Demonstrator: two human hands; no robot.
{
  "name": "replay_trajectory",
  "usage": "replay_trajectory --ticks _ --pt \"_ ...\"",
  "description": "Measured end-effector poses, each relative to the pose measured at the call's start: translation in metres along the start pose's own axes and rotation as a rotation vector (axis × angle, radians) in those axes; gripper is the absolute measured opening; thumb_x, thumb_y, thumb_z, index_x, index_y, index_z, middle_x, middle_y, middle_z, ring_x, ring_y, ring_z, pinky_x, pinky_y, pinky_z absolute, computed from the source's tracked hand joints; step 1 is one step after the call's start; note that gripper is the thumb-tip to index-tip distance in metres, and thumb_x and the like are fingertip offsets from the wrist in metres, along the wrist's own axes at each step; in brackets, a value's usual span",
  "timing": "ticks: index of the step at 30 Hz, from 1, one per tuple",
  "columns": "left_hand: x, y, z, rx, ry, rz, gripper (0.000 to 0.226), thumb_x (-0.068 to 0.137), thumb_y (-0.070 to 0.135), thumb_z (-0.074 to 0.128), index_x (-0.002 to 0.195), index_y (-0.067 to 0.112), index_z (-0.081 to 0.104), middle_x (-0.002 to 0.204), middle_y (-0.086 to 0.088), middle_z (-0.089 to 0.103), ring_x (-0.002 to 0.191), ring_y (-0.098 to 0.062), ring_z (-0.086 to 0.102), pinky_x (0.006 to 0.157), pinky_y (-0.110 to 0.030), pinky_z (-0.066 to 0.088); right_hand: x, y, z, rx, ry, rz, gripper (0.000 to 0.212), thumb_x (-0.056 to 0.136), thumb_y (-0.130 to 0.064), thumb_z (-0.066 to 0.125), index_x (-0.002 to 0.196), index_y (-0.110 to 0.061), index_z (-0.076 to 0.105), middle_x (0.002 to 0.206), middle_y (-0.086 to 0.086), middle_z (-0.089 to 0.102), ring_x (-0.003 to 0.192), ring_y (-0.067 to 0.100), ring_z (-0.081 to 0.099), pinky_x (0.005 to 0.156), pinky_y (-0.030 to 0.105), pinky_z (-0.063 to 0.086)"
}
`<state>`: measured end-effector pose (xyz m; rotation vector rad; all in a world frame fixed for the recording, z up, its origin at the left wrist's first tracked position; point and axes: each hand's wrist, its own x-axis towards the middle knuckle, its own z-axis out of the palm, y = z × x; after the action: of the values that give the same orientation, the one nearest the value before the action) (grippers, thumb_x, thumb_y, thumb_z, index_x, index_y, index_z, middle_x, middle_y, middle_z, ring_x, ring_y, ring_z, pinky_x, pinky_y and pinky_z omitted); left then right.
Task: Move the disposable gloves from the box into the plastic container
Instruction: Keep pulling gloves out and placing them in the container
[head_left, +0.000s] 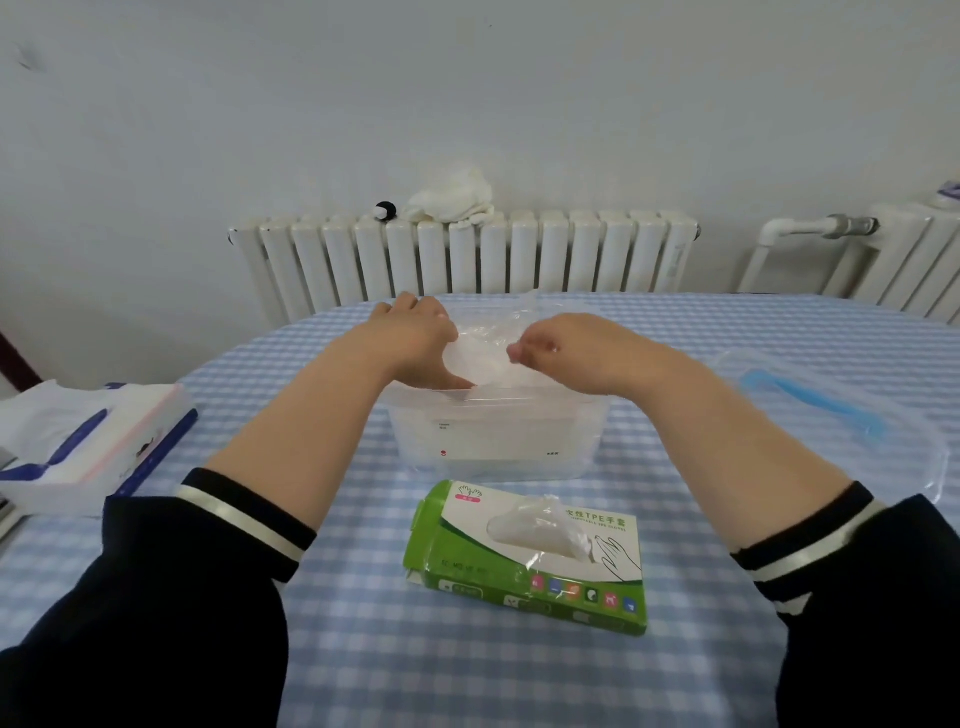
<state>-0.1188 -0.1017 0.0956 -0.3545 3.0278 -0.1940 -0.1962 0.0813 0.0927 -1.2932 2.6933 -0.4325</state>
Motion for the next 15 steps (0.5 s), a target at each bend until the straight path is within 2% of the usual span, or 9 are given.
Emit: replay_trajectory --ticks 3,6,12,15 --pt "-0.008 -0.012 0.000 -0.110 0.102 -0.050 0.060 0.080 0.067 0.061 0.129 0.031 0.059 0.156 0.002 0.025 0.142 -0.026 0.017 0.114 -0.045 0.017 -0.001 0.001 0.002 0.001 -0.052 0.054 0.051 0.102 -0.050 0.028 0.114 -0.021 0.068 0.127 0.000 0.062 0.113 0.019 0.055 0.084 0.029 0.034" --pt "-0.016 -0.025 0.005 -0.159 0.143 -0.097 0.043 0.082 0.056 0.068 0.118 0.034 0.065 0.158 0.004 0.023 0.144 -0.026 0.014 0.115 -0.047 0.016 -0.004 -0.001 0.000 -0.006 -0.081 0.077 0.052 0.102 -0.050 0.030 0.111 -0.020 0.070 0.127 0.002 0.062 0.113 0.021 0.056 0.085 0.029 0.034" --pt "-0.031 -0.033 0.012 -0.438 0.206 -0.145 0.012 0.087 0.034 0.070 0.099 0.034 0.069 0.156 0.004 0.029 0.142 -0.025 0.018 0.114 -0.047 0.025 -0.006 0.000 0.003 -0.021 -0.079 0.126 0.045 0.101 -0.047 0.038 0.103 -0.019 0.074 0.110 0.009 0.069 0.100 0.025 0.063 0.087 0.035 0.045" --pt "-0.038 -0.038 0.017 -0.514 0.225 -0.197 0.009 0.093 0.031 0.063 0.097 0.032 0.071 0.156 0.003 0.029 0.143 -0.025 0.017 0.112 -0.044 0.023 -0.008 0.001 0.002 -0.021 -0.012 0.116 0.045 0.101 -0.045 0.040 0.098 -0.016 0.075 0.091 0.008 0.070 0.084 0.023 0.064 0.073 0.030 0.044"
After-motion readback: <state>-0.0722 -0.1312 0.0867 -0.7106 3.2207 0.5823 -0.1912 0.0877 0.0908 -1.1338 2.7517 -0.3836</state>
